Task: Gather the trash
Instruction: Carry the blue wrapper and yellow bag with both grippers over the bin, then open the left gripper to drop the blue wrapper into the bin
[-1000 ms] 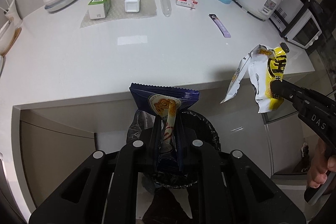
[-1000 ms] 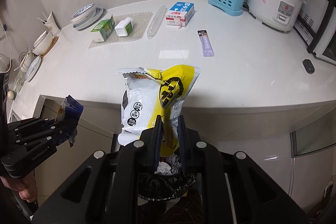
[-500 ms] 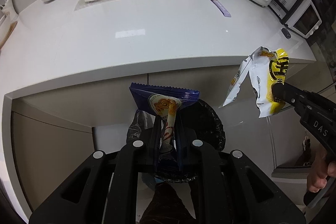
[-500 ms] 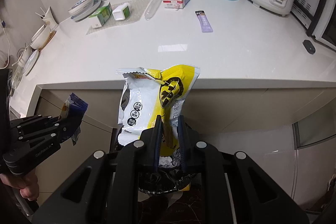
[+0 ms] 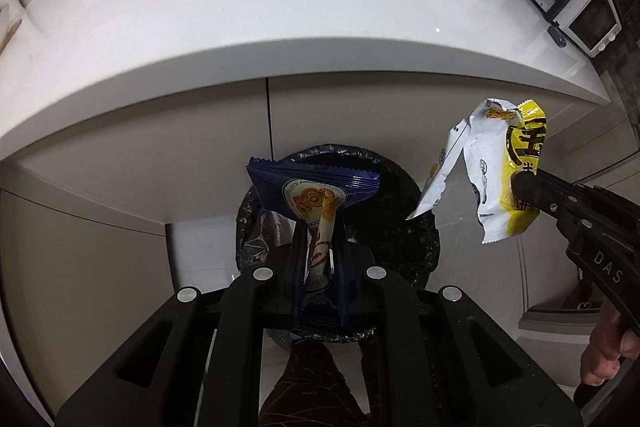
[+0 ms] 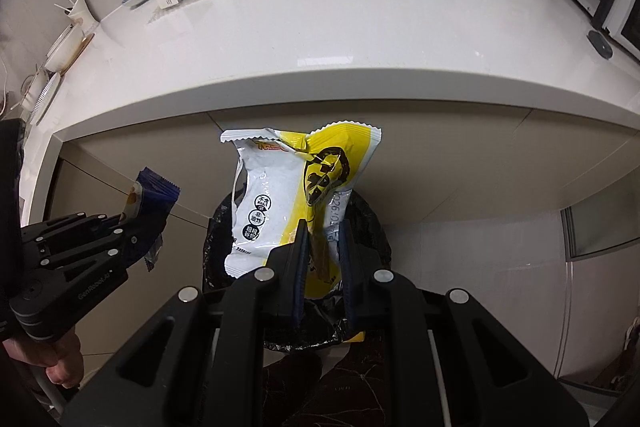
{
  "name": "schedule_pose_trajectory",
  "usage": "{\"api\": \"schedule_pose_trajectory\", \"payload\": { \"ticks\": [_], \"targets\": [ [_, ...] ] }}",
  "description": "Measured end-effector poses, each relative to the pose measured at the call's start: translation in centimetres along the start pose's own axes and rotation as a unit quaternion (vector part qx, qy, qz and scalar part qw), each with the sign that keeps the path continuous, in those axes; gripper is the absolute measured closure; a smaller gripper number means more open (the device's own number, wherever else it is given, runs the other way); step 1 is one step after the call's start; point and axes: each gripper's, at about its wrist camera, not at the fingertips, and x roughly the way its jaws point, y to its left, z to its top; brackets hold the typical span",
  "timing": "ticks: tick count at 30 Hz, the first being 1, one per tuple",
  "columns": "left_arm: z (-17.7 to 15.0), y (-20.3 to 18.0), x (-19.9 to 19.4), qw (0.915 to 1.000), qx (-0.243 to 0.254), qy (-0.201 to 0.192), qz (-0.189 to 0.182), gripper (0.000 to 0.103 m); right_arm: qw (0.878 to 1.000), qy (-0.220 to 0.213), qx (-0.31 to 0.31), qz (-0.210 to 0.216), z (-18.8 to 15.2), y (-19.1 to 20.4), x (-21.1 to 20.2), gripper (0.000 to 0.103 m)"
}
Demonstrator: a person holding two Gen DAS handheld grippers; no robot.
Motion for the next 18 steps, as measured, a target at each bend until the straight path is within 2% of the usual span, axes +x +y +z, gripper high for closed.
{"api": "schedule_pose_trajectory", "payload": {
  "ticks": [8, 16, 18],
  "targets": [
    [0.0, -1.0, 2.6, 0.9998, 0.007, 0.014, -0.008, 0.091, 1.0, 0.009, 0.014, -0.011, -0.7, -1.8, 0.2, 0.089],
    [0.5, -1.8, 3.5, 0.9997, 0.018, 0.008, -0.016, 0.088, 0.999, 0.011, 0.023, -0.021, -0.9, -3.5, -0.1, 0.089],
    [0.5, -1.6, 3.6, 0.9996, 0.017, 0.01, -0.017, 0.079, 0.999, 0.012, 0.025, -0.021, -0.9, -3.8, 0.0, 0.089]
  ]
}}
